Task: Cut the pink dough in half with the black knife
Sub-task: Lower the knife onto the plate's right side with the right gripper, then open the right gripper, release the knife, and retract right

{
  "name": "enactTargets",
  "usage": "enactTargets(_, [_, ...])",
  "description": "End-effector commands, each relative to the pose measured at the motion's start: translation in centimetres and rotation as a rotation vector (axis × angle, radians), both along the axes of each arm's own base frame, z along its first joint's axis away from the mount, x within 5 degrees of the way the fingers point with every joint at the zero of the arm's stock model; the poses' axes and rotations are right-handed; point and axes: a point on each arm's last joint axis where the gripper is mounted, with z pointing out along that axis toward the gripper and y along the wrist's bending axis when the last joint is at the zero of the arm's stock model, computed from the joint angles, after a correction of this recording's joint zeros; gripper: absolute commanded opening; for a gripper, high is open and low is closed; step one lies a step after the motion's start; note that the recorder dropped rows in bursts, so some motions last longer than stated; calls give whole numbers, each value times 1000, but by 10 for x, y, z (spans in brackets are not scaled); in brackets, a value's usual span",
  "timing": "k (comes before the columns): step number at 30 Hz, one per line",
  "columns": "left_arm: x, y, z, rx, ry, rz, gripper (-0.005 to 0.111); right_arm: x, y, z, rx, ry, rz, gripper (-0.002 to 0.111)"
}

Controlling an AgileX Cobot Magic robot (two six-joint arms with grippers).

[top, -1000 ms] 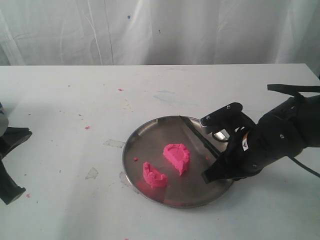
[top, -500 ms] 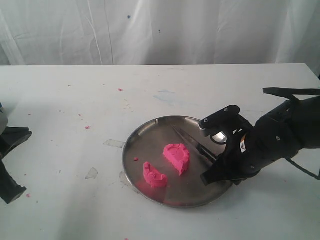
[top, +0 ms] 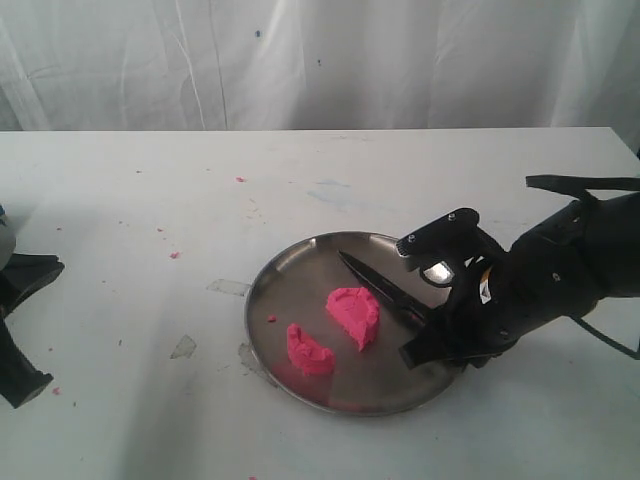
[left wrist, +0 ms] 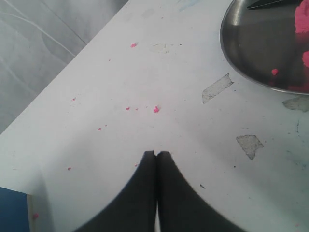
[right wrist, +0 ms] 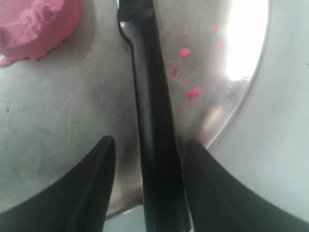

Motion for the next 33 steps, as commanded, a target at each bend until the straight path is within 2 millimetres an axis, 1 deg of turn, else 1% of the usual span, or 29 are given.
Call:
enactTargets(1, [-2,1,-1,-6,3,7,0,3,-1,2,9,-20,1,43])
enactTargets(5, [-2,1,-1,-6,3,7,0,8,1,13,17,-46,0,43])
enactTargets(10, [-2,1,-1,-6,3,7,0,14,0,34,31,-103,-4,43])
enactTargets(12, [-2,1,-1,-6,3,7,0,18,-4,44,48,-145,-19,40])
enactTargets(13, [-2,1,-1,-5,4,8,0,19,-8,46,51,-155,-29,37])
enactTargets(16, [-2,1,-1,-3,4,9,0,25,-25,53,59,-187,-87,23])
enactTargets(17, [-2,1,-1,-3,4,9,0,28,-33,53,59,-187,-120,19])
enactTargets(20, [-2,1,-1,-3,4,9,0,34,-62,52,88,-174,-284,6])
enactTargets(22, [-2,1,-1,-3,4,9,0,32,-80,49,123,-170,-406,0])
enactTargets(23, [-2,1,-1,-3,4,9,0,30,-87,46,141,-174,-452,0])
enactTargets(25, [-2,1,-1,-1,3,8,0,20,-97,48,210,-244,-509,0])
enactTargets(27, [-2,1,-1,-1,3,8,0,7,-99,57,289,-362,-507,0])
enactTargets(31, [-2,1,-1,-1,3,8,0,-30,-98,77,416,-589,-446,0])
enactTargets(33, [-2,1,-1,-1,3,8,0,-48,-99,87,461,-672,-434,0])
